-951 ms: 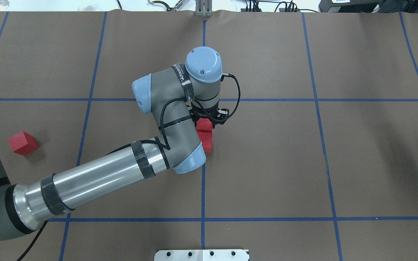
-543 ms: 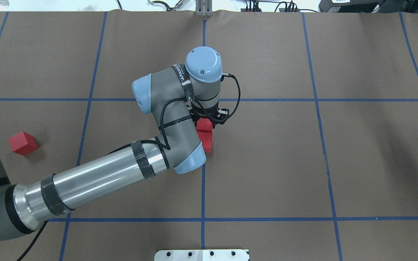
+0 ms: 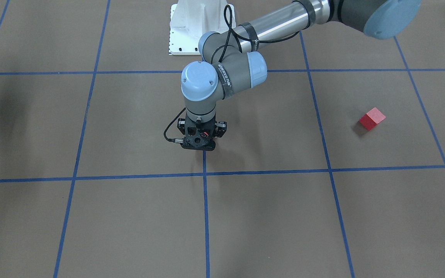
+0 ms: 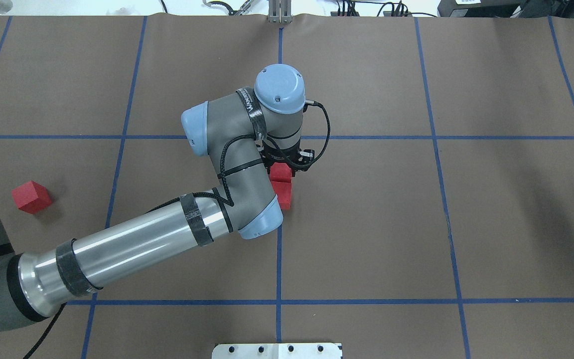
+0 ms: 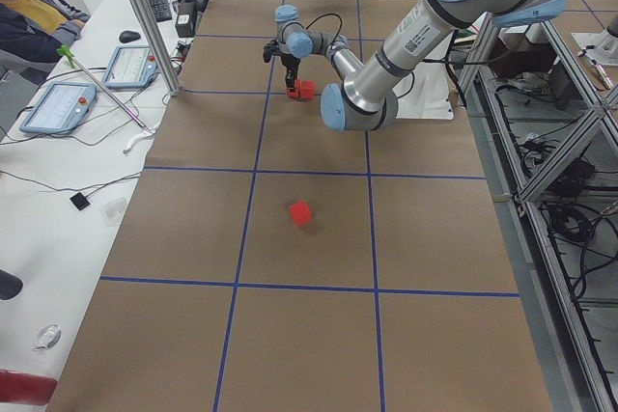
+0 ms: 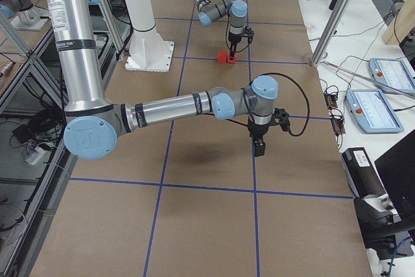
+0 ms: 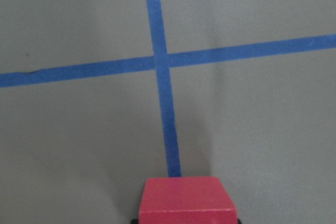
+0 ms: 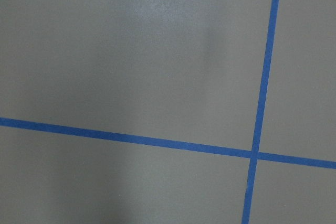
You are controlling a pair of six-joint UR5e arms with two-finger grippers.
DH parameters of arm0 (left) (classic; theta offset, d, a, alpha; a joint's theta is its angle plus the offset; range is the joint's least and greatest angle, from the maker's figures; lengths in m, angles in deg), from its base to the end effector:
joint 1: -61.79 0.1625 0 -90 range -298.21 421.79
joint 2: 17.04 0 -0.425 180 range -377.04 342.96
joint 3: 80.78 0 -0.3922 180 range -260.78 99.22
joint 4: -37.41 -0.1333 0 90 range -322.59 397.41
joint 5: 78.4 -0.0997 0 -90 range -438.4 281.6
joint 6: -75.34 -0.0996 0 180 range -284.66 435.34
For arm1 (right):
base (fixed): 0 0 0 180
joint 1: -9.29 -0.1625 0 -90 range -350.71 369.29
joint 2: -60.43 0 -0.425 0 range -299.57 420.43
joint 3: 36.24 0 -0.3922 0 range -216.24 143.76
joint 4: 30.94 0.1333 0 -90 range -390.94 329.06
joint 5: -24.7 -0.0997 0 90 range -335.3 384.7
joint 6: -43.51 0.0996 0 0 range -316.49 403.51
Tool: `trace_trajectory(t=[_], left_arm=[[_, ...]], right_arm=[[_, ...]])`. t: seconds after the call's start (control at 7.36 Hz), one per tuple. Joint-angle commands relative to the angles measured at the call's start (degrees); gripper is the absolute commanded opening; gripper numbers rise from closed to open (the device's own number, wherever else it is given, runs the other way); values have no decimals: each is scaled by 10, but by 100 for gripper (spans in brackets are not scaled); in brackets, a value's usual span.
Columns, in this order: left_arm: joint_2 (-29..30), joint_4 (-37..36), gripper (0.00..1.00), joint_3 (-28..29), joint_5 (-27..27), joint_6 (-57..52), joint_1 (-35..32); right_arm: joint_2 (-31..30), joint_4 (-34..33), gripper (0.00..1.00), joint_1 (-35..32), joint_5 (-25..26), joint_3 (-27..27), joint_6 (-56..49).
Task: Form red blocks into L shape at center
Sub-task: 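Open the left gripper and lift away from the placed cube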
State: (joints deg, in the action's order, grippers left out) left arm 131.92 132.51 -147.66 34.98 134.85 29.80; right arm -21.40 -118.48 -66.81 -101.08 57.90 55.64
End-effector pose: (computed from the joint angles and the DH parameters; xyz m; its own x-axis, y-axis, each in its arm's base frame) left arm 0.6435 -0.5125 0.1557 0.6869 0.1200 -0.7168 -0.0961 0.9926 0.0742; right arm -0.0618 -0.5622 0.5523 0.7837 -0.1348 0.6063 0.0691 0.9890 0.1304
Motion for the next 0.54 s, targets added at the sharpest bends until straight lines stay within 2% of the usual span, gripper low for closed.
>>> trace_trajectory(t=[0.0,0.41], left_arm=[[-1,1,62,0,0,0,0],[-1,1,69,0,0,0,0]], right_arm=[[0,0,99,1,0,0,0],[0,0,99,0,0,0,0]])
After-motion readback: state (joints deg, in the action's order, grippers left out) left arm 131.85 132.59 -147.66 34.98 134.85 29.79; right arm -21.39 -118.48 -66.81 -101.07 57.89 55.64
